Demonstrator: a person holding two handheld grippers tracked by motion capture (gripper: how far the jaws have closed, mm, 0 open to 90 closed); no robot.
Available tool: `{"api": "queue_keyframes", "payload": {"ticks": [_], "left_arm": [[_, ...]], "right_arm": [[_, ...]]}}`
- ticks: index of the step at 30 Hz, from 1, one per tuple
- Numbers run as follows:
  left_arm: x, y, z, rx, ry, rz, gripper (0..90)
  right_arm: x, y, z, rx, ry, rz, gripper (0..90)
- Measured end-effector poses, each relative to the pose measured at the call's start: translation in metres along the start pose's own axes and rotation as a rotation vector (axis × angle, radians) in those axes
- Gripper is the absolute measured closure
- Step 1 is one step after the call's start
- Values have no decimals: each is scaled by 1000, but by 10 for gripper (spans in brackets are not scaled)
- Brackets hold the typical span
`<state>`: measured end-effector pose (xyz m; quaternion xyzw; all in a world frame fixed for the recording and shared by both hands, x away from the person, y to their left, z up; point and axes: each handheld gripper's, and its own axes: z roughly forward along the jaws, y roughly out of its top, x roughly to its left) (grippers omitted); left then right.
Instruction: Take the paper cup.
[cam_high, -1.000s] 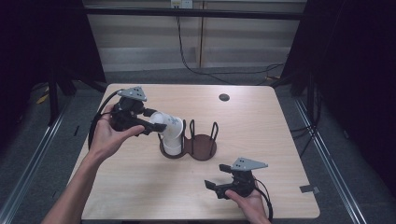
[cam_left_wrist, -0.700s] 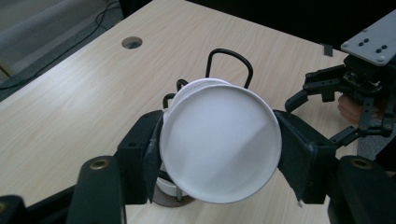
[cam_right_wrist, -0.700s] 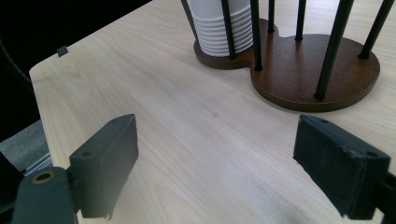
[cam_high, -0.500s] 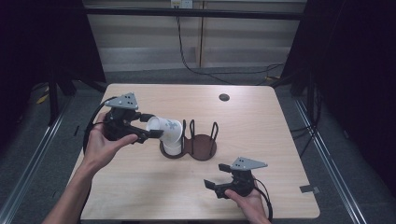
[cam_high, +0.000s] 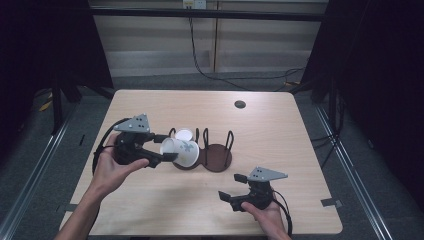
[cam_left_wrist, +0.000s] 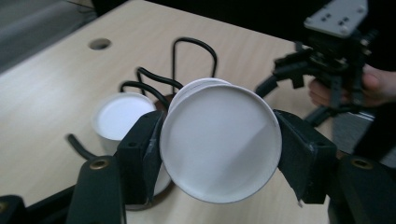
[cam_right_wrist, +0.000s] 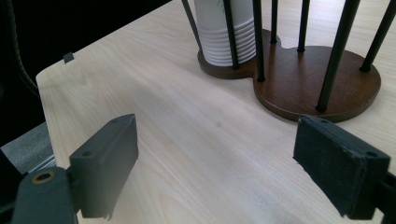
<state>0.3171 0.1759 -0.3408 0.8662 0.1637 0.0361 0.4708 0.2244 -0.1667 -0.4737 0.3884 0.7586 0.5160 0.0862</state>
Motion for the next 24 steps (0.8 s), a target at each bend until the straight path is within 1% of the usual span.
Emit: {"api": "queue_keyframes", "payload": {"ticks": [1, 2, 4, 5, 6, 7, 8, 9, 11, 12, 14, 15, 18, 19, 20, 21, 22, 24], "left_arm": [[-2, -4, 3, -6, -5, -3, 370], [-2, -4, 3, -6, -5, -3, 370], [-3, -8, 7, -2, -14, -1, 370], [-3, -11, 11, 6, -25, 2, 370], [-3, -11, 11, 6, -25, 2, 370], [-5, -15, 15, 3, -15, 38, 370], [-5, -15, 15, 3, -15, 38, 370], [-5, -19, 19, -2, -29, 30, 369], [-5, -21, 21, -2, -37, 28, 369], [-5, -23, 24, -5, -41, 30, 369], [-5, -27, 27, -10, -58, 24, 369], [-5, -29, 28, -16, -60, 19, 369], [-5, -33, 30, -13, -67, 21, 369], [-6, -37, 31, -10, -70, 9, 368], [-6, -37, 31, -10, -70, 9, 369], [-6, -41, 34, -6, -76, 1, 369], [-6, -41, 34, -6, -76, 1, 369], [-8, -46, 36, -2, -83, 3, 369]], "right_arm": [[0, 1, 0, -1, -1, 1, 133], [0, 1, 0, -1, -1, 1, 133], [0, 2, -1, -5, 3, -3, 133], [1, 3, -1, -9, 9, -5, 133], [1, 3, -1, -12, 12, -5, 133], [2, 4, -1, -14, 18, -6, 134], [3, 4, -1, -16, 17, -14, 135], [4, 5, -1, -17, 5, -21, 135], [5, 6, -1, -20, 3, -23, 136], [6, 7, -1, -22, 14, -20, 136], [8, 11, -2, -34, 17, -29, 136], [8, 12, -3, -39, 24, -36, 135], [9, 16, -3, -41, 33, -39, 132], [9, 21, -2, -35, 54, -45, 130], [9, 21, -2, -35, 54, -45, 130], [10, 29, 0, -34, 69, -57, 130], [10, 29, 0, -34, 69, -57, 130], [11, 36, 3, -31, 80, -73, 130]]}}
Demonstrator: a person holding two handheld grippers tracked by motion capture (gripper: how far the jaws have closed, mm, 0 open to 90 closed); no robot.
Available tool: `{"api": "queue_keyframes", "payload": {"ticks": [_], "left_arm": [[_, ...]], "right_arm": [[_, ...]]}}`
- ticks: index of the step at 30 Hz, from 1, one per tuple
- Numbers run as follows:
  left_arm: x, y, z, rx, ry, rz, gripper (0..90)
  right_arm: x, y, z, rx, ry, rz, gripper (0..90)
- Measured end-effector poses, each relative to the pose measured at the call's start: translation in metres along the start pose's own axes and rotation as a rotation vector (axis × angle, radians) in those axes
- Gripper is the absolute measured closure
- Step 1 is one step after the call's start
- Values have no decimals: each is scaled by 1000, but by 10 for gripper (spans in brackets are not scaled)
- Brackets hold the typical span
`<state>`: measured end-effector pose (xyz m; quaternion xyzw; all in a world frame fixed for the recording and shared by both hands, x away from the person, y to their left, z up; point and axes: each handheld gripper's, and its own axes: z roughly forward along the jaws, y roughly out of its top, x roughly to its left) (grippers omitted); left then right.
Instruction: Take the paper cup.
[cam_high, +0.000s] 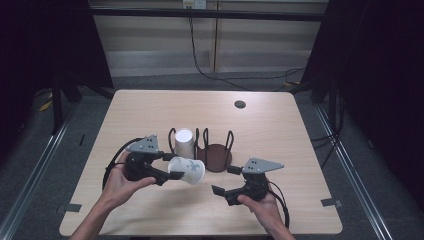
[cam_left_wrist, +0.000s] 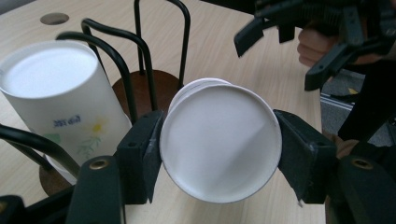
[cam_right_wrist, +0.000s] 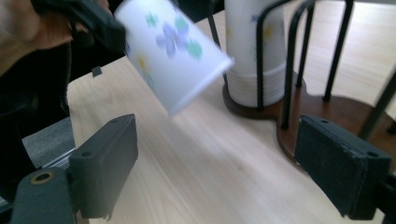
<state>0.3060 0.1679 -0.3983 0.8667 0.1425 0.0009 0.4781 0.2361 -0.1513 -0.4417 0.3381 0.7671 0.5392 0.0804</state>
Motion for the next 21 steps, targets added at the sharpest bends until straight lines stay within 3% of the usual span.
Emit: {"api": "queue_keyframes", "payload": {"ticks": [4, 10, 21], "left_arm": [[-1, -6, 4, -2, -15, -1, 369], [-7, -8, 5, -17, -49, 22, 368], [-13, -9, 6, -24, -83, 14, 369]], "right_arm": [[3, 9, 7, -18, 42, -18, 130], [4, 3, 19, -27, 104, -15, 130], [8, -4, 25, -18, 153, -50, 130]]}}
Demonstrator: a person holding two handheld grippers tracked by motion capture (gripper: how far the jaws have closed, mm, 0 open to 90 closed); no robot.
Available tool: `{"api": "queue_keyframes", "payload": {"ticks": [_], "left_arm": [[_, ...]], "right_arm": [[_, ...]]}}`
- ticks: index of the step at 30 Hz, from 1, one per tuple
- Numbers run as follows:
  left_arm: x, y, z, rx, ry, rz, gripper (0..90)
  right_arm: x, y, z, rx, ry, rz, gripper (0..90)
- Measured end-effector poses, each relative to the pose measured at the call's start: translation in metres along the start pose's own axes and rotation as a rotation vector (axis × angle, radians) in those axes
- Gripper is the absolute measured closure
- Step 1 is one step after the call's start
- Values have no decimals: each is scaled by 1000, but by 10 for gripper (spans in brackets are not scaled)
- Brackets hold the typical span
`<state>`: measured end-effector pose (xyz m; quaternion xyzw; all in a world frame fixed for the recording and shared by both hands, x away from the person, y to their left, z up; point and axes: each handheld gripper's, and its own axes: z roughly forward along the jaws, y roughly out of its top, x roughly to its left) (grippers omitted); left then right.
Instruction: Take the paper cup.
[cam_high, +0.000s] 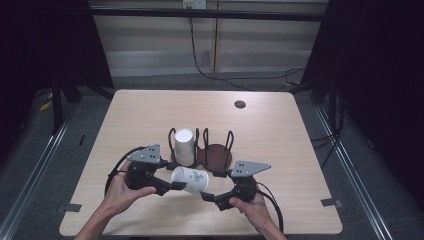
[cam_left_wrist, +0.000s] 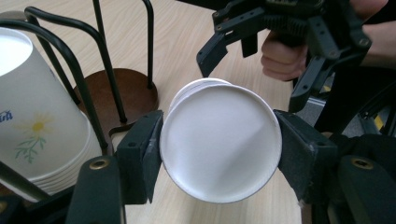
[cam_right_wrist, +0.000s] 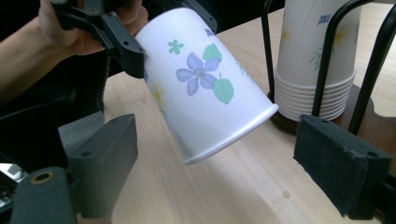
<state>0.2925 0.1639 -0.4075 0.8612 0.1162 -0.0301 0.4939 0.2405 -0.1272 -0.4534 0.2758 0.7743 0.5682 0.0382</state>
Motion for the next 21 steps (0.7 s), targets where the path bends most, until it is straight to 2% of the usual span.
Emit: {"api": "queue_keyframes", "payload": {"ticks": [12, 21], "left_arm": [[-7, 8, -7, -22, -37, -1, 369], [-11, 10, -2, -5, -61, 10, 369]], "right_arm": [[3, -1, 6, 9, 16, -64, 130], [6, 0, 10, 16, 34, -116, 135]]}}
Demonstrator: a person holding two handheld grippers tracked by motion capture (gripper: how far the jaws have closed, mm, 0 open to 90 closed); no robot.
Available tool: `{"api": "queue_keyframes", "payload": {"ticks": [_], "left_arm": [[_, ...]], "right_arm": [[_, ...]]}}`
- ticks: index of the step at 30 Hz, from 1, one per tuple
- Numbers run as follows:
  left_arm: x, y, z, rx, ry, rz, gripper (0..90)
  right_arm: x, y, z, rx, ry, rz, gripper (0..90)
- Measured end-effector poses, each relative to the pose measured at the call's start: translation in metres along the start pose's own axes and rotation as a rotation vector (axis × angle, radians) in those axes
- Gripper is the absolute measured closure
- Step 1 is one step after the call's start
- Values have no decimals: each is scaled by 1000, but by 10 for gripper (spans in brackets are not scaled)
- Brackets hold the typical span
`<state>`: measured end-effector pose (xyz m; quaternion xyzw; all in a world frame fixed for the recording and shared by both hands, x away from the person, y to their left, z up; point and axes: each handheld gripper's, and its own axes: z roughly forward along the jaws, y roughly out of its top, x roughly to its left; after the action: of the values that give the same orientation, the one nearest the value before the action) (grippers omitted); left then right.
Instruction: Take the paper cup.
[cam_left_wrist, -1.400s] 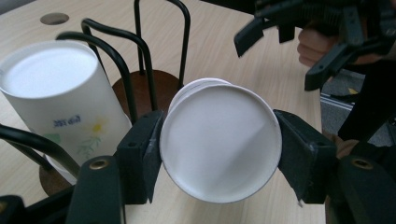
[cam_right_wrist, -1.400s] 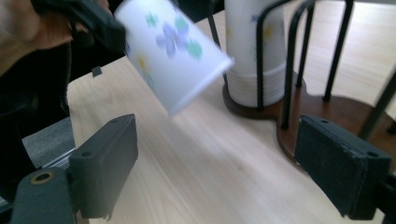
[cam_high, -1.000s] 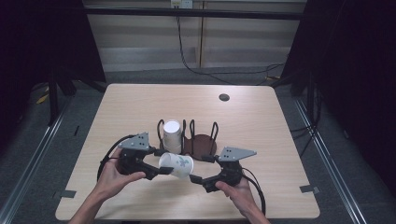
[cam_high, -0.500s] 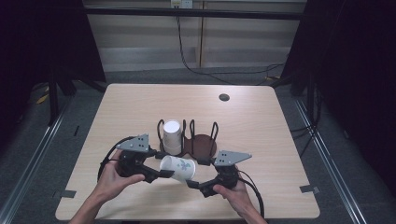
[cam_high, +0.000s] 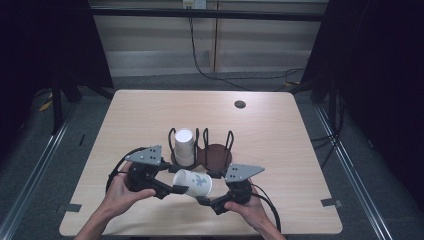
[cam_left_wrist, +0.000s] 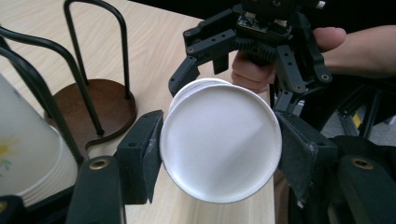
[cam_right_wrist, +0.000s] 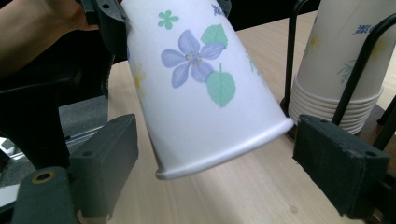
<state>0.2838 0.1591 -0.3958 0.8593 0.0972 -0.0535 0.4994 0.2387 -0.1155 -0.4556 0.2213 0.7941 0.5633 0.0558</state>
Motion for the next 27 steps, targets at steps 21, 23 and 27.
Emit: {"api": "queue_keyframes", "payload": {"ticks": [21, 23, 27], "left_arm": [[1, 0, 2, 12, -52, -13, 369], [2, 0, 2, 0, -53, -20, 367], [3, 0, 1, 4, -54, -28, 363]], "right_arm": [[2, 0, 5, 30, 57, -24, 213], [3, -1, 6, 41, 59, -28, 229], [3, -1, 7, 48, 68, -31, 244]]}}
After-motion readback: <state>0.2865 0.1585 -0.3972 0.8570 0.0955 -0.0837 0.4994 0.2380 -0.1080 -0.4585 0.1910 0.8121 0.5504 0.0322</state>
